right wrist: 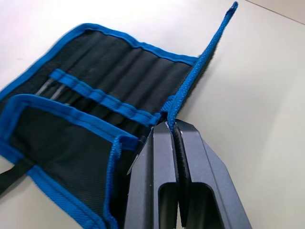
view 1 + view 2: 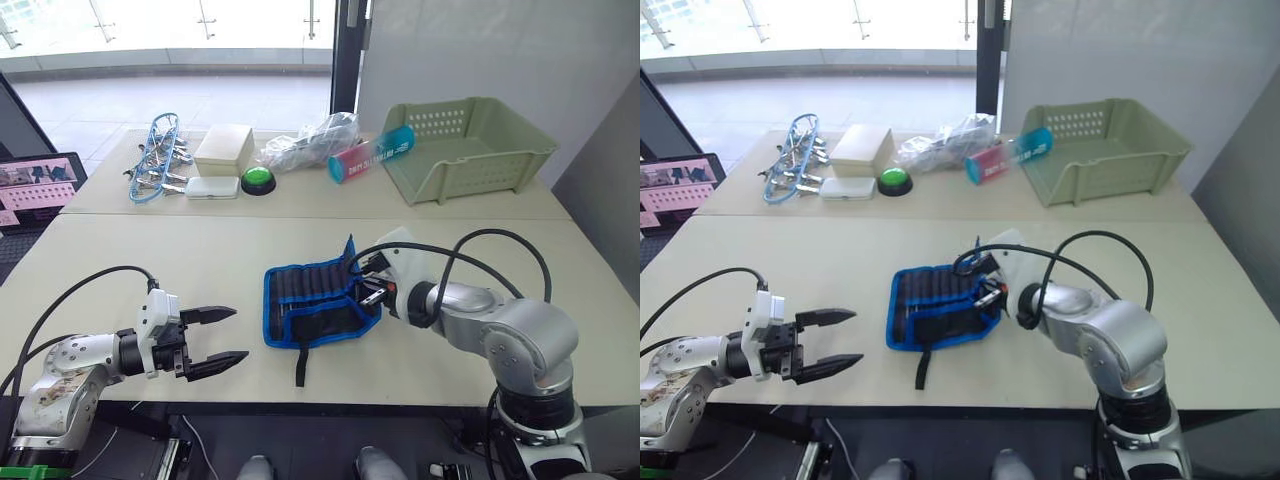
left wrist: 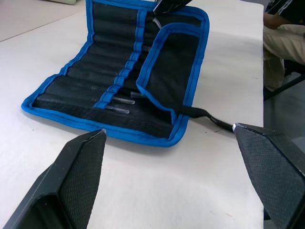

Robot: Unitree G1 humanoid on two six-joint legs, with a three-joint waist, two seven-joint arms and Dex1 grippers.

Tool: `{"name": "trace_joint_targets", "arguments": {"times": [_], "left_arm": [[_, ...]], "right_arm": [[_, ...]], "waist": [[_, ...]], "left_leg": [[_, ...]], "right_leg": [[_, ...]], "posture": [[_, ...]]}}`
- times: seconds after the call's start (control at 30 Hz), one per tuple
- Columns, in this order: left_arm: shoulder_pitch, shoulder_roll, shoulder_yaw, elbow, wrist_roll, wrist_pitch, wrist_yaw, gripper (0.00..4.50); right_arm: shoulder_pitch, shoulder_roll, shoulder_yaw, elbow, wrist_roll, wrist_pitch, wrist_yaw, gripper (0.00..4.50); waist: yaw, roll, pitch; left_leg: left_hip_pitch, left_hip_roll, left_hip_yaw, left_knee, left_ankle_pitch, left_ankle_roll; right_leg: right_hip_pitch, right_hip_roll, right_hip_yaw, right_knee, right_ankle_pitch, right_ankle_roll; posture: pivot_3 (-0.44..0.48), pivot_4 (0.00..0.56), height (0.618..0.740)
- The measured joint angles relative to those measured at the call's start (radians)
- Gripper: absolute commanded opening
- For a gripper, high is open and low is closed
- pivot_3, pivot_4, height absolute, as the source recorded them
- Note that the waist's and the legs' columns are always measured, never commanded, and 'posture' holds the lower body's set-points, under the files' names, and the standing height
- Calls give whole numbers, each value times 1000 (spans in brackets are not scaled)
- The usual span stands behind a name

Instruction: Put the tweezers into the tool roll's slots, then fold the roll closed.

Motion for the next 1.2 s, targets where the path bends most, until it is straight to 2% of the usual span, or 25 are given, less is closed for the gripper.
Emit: {"name": "trace_joint_targets", "arguments": {"times": [0.1, 0.2, 0.37, 0.53, 0.7, 0.9, 1.0, 1.07, 1.2], "left_arm": [[3, 0, 0, -1, 0, 1, 0, 4500], [3, 0, 0, -1, 0, 2, 0, 4500], [2, 1, 0, -3, 0, 4, -1, 4500], [-2, 6, 0, -3, 0, 7, -3, 4500], [-5, 6, -4, -3, 0, 18, -4, 4500], [-6, 6, -4, -3, 0, 19, -4, 4500], [-10, 6, -4, -3, 0, 20, -4, 4500], [-14, 6, -4, -3, 0, 20, -4, 4500], [-27, 6, -5, -3, 0, 20, -5, 4500]], "right_arm": [[-1, -48, 23, 2, -39, -35, 10, 23], [-24, -132, 127, -6, -84, -84, 45, 23], [-62, -176, 291, -49, -139, -141, 87, 23], [-95, -163, 399, -53, -198, -158, 96, 23], [-90, -61, 422, -36, -212, -175, 120, 23], [-29, 53, 338, 59, -212, -177, 123, 23], [2, 102, 254, 89, -208, -176, 121, 23], [13, 143, 177, 117, -190, -168, 124, 23], [-19, 254, -83, 222, -144, -121, 116, 23]], "waist": [[0, 0, 0], [-2, 0, 0], [-1, 0, 0], [-2, 0, 0], [-2, 0, 0], [-1, -1, 0], [-1, -1, 0], [-1, -1, 0], [-1, -1, 0]], "left_leg": [[0, 0, 0, 0, 0, 0], [0, 0, 0, 0, 0, 0], [0, 0, 0, 0, 0, 0], [0, 0, 0, 0, 0, 0], [0, 0, 0, 0, 0, 0], [0, 0, 0, 0, 0, 0], [0, 0, -1, 0, 0, 0], [0, 0, -1, 0, 0, 0], [0, 0, -1, 0, 0, 0]], "right_leg": [[0, 0, 0, 0, 0, 0], [0, 0, 0, 0, 0, 0], [0, 0, 0, 0, 0, 0], [0, 0, 0, 0, 0, 0], [0, 0, 0, 0, 0, 0], [0, 0, -1, 1, 0, 0], [0, 0, -1, 1, 0, 0], [0, 0, -1, 1, 0, 0], [0, 0, -1, 1, 0, 0]], "posture": [[0, 150, 740], [0, 150, 740], [0, 150, 740], [0, 150, 740], [0, 150, 740], [0, 150, 740], [0, 150, 740], [0, 150, 740], [0, 150, 740]]}}
